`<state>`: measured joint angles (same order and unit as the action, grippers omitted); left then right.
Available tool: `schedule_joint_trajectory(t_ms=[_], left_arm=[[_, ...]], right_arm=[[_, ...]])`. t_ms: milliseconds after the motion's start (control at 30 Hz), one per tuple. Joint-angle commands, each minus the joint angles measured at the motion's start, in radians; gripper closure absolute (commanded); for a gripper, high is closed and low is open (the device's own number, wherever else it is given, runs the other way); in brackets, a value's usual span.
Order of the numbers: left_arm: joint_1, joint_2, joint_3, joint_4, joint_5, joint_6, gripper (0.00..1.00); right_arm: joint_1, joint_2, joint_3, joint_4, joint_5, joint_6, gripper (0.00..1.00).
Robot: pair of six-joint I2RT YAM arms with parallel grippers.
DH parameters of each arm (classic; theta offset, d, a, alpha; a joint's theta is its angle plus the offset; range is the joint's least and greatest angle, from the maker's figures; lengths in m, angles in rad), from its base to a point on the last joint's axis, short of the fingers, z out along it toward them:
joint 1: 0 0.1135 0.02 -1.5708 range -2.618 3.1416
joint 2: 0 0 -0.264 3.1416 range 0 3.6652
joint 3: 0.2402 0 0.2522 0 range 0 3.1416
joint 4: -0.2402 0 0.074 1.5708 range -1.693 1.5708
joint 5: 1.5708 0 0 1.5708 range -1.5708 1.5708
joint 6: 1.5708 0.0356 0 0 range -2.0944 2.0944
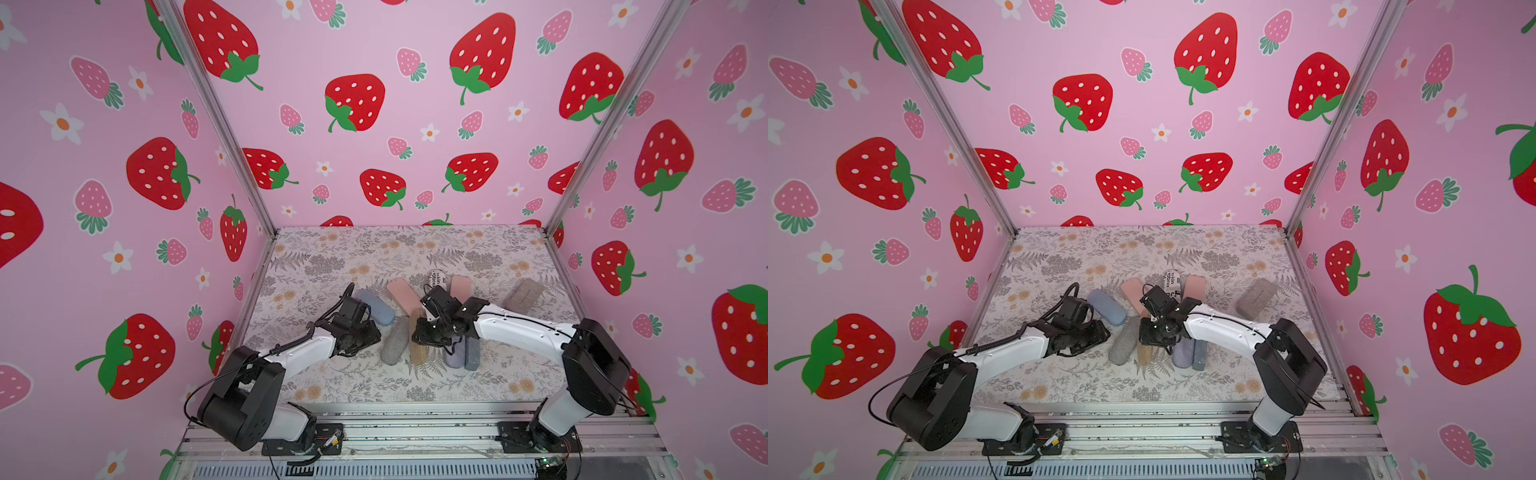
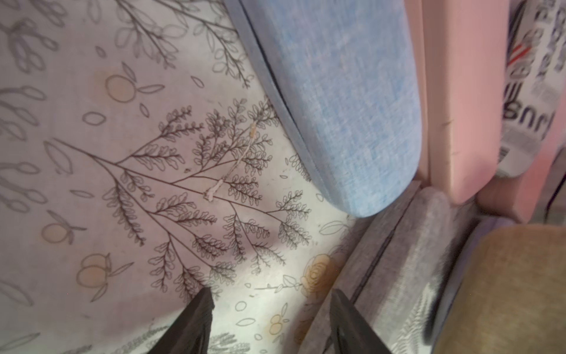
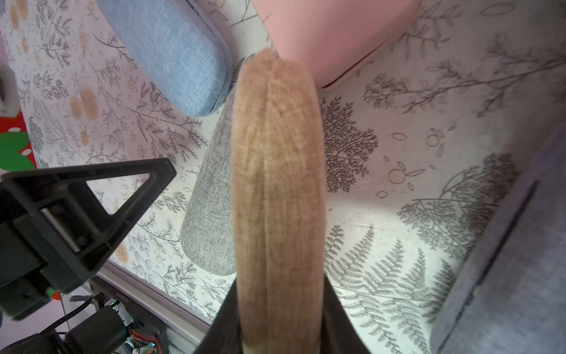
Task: Close the glasses case
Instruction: Place the glasses case at the center of the board, then adjust the glasses case at the center of the board.
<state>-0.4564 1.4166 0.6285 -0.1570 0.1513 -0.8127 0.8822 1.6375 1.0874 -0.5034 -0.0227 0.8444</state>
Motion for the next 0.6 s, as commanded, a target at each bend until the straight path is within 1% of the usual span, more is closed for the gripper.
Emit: schedule_joint_trajectory(t_ms=[0, 100, 200, 367, 467, 567], left_arm=[[-0.004, 0.021, -0.013, 0.032, 0.007, -0.006, 0.51], [-0.005, 0.029, -0.020, 0.044, 0.010, -0.009, 0.59], [-0.010, 0.034, -0.024, 0.051, 0.007, -0.011, 0.64], [-0.027, 0.046, -0.023, 0.062, 0.005, -0.015, 0.65], [-0.039, 0.056, -0.012, 0.062, 0.001, -0.016, 0.65], [-0.054, 0.064, -0.003, 0.063, -0.004, -0.020, 0.65]], right_arm=[[0.016, 0.008, -0.023, 0.053, -0.005, 0.051, 0.80], [0.027, 0.002, -0.050, 0.067, 0.005, 0.073, 0.80], [0.031, -0.015, -0.086, 0.085, 0.008, 0.095, 0.79], [0.035, -0.041, -0.135, 0.113, 0.018, 0.119, 0.78], [0.035, -0.035, -0.136, 0.117, 0.015, 0.113, 0.77], [0.035, -0.025, -0.132, 0.121, 0.011, 0.103, 0.73]])
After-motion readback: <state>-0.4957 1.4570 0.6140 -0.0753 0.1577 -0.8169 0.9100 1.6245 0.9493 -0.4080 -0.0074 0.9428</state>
